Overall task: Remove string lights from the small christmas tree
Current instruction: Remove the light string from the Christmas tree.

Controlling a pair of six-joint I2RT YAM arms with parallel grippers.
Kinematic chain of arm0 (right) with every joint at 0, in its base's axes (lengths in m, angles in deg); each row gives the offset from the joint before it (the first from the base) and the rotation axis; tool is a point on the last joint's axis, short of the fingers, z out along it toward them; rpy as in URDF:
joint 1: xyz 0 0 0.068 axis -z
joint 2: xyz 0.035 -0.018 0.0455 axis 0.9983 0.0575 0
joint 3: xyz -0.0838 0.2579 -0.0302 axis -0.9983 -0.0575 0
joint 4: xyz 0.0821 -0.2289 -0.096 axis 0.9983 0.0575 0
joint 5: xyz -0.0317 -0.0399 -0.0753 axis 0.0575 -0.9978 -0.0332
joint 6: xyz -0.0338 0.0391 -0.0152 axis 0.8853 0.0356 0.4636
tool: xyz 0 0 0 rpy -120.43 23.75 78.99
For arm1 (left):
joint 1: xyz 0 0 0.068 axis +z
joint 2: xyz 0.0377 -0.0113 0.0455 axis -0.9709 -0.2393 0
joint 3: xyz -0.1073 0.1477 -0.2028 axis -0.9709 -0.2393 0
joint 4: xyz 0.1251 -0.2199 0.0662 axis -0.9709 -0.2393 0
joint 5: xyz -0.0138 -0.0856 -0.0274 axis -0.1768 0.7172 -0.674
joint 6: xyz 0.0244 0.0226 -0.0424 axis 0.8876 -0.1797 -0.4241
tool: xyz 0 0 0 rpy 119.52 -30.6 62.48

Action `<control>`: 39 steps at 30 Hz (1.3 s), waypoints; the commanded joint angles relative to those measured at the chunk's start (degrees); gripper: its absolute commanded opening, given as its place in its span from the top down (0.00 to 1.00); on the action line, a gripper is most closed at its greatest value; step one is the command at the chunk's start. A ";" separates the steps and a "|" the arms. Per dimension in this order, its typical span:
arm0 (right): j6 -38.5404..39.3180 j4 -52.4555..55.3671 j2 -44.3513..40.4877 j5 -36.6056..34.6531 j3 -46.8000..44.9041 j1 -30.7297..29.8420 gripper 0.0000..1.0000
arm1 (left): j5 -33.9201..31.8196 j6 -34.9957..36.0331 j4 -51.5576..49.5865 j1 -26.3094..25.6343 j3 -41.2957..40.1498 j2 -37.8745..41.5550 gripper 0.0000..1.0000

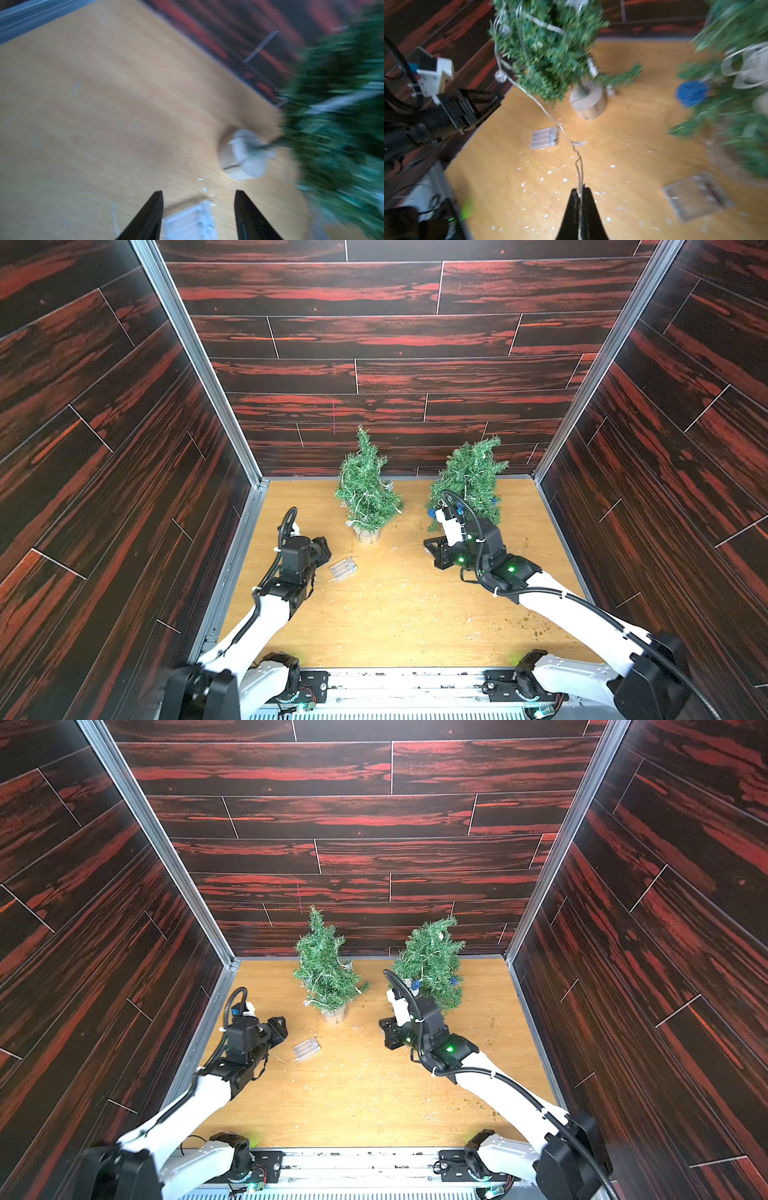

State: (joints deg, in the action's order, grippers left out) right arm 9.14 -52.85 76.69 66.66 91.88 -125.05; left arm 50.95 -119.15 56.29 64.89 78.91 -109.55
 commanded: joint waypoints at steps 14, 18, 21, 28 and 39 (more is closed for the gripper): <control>-3.20 -10.93 4.69 6.78 -4.77 -0.23 0.96 | 25.92 12.96 -3.90 -0.68 15.81 -4.67 0.68; -3.00 -11.12 4.50 6.97 -4.86 -0.19 0.95 | 28.06 12.87 -2.21 -0.69 18.53 -7.23 0.67; -3.23 -11.54 4.43 7.48 -4.39 -0.23 0.95 | 31.23 12.41 -3.75 -0.82 21.22 -10.22 0.66; -3.06 -11.34 4.75 7.13 -2.44 -0.21 0.95 | 31.86 12.77 -4.11 -1.26 21.77 -12.76 0.68; -2.46 -11.07 5.93 7.06 -0.84 -0.21 0.95 | 33.66 10.68 -2.49 -1.91 22.78 -15.40 0.73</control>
State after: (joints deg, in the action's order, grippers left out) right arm 6.27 -63.49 81.37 73.35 89.23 -125.05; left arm 83.17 -108.22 52.97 63.31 99.78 -125.16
